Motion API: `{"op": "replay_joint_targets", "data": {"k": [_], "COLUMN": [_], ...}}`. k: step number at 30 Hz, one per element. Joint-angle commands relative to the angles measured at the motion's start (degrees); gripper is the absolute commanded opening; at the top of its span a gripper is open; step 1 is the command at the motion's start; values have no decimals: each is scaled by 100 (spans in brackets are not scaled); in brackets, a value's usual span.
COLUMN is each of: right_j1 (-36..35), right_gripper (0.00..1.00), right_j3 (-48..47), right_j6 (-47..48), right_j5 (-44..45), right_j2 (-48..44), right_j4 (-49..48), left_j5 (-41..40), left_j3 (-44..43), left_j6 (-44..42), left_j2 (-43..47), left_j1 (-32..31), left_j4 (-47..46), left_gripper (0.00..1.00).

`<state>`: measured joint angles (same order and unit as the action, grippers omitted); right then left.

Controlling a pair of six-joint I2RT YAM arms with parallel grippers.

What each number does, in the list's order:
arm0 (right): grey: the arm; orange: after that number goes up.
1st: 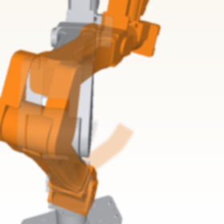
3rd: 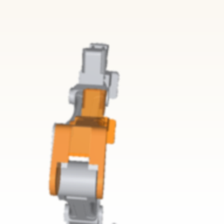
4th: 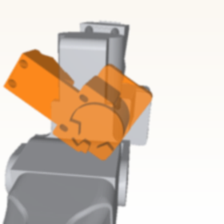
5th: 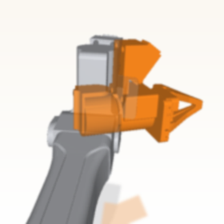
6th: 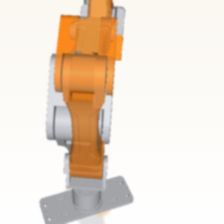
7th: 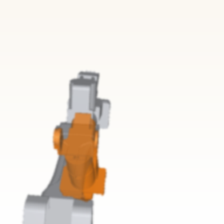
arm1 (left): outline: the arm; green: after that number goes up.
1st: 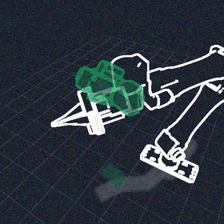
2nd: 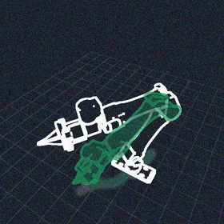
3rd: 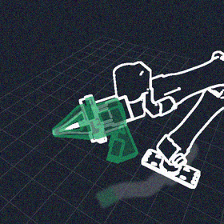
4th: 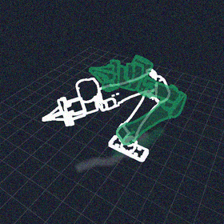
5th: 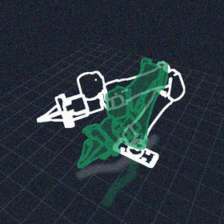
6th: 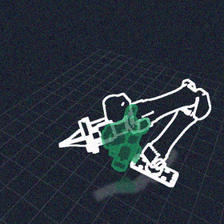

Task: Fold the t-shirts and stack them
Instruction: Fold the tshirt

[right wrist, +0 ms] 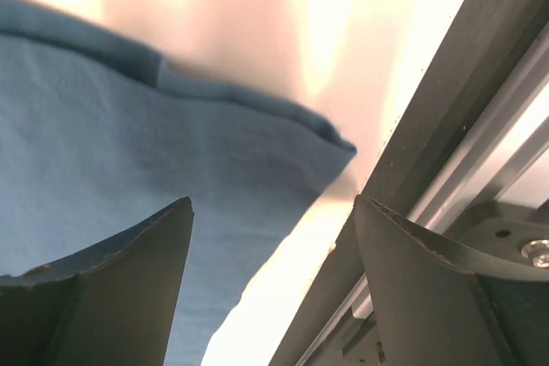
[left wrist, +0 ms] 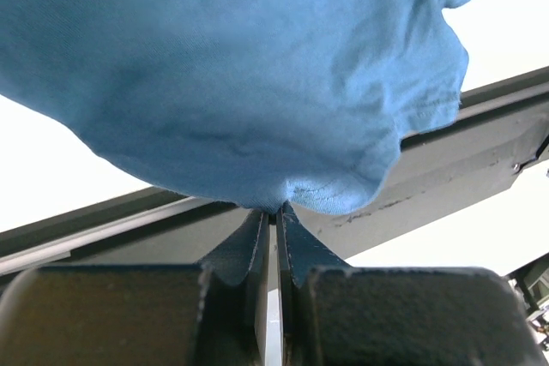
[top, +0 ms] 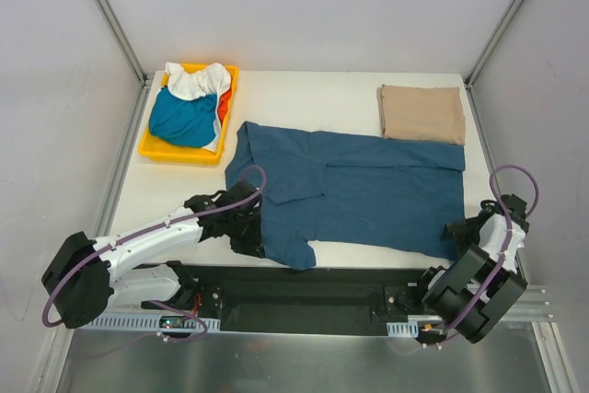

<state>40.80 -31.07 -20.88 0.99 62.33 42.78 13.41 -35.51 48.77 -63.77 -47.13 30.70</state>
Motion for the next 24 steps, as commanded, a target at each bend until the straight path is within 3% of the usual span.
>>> {"op": "replay_joint_targets", "data": {"k": [1,10,19,24], "right_j1": [69,86,86,78], "right_gripper": [77,44,31,11], "right_j3": [-13,48,-48,-57], "right_j6": [-135,-197,-30,84], "right_j5": [226,24,59,-47], "right_j2": [262,315,385,438], "right_j4": [-314,-771,-851,-974], "left_j5": [259,355,329,294], "left_j3": [-228,-387,-527,-711], "left_j6": [-333,-509,-694,-799], "left_j2": [-162,-250,-294,-303], "left_j1": [204,354,407,495], "left_j4": [77,77,77,77], "left_gripper": [0,0,0,0]}}
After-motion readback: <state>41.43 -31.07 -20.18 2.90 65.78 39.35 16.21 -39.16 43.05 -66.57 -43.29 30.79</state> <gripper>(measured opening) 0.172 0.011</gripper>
